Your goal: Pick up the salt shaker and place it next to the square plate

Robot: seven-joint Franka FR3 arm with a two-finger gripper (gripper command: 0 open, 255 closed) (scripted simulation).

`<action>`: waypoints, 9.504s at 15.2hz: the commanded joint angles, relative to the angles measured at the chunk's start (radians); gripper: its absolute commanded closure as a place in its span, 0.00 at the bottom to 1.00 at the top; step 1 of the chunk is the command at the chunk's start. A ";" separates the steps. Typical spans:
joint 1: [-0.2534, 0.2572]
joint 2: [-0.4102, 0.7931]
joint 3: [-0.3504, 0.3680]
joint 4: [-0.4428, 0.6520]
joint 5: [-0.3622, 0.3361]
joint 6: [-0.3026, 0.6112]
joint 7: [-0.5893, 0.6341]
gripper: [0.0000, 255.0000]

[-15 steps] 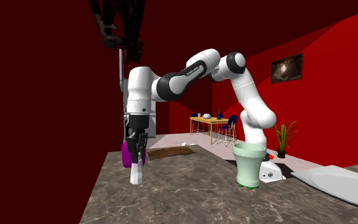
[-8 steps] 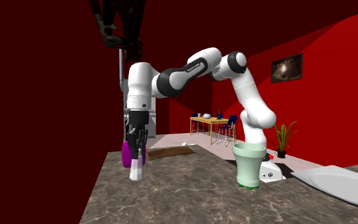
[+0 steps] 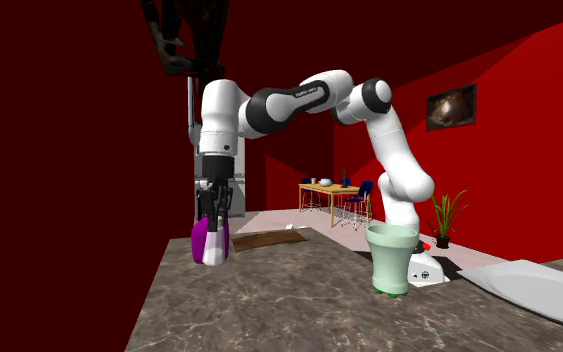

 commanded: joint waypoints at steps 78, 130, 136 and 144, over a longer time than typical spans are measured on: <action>0.618 -1.713 0.237 -0.699 0.897 -0.767 0.603 1.00; 0.699 -1.908 0.723 -0.380 1.469 -0.728 1.202 1.00; 0.705 -1.942 0.746 -0.400 1.506 -0.723 1.200 1.00; 0.708 -1.954 0.727 -0.409 1.502 -0.745 1.194 0.00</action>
